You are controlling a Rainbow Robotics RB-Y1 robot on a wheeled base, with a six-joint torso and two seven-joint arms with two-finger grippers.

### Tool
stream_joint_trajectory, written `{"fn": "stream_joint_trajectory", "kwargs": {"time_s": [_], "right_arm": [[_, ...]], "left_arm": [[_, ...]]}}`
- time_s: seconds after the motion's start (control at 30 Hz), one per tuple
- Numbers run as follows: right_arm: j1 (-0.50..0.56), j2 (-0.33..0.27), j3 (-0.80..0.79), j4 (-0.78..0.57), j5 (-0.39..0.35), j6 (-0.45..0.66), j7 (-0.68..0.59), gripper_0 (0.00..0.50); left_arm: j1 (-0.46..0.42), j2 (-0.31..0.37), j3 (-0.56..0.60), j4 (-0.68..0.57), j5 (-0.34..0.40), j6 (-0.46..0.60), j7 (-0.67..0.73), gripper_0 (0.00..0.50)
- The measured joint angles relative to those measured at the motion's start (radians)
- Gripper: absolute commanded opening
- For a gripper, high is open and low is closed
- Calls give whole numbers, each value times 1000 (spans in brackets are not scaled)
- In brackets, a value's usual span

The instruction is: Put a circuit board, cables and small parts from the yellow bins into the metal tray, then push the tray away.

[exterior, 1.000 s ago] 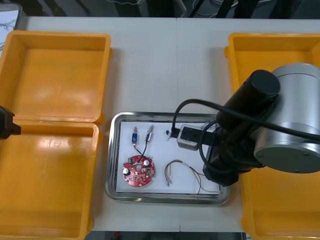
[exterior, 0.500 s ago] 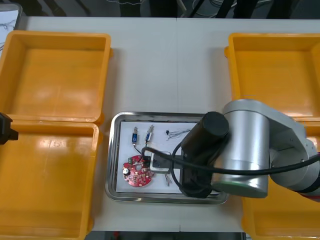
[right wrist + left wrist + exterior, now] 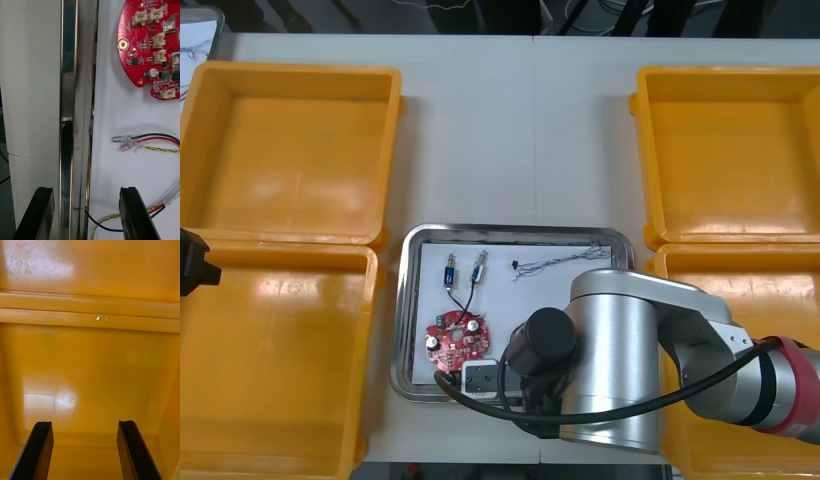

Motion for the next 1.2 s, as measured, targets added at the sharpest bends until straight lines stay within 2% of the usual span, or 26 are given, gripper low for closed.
{"fn": "stream_joint_trajectory", "kwargs": {"time_s": [0.57,0.9,1.2], "right_arm": [[8,89,79,65,143,-2,-4,500],[52,102,98,106,195,-52,-9,500],[72,102,119,111,251,-53,-36,500]], "left_arm": [[0,0,0,0,1,0,0,500],[0,0,0,0,2,0,0,500],[0,0,0,0,2,0,0,500]]}}
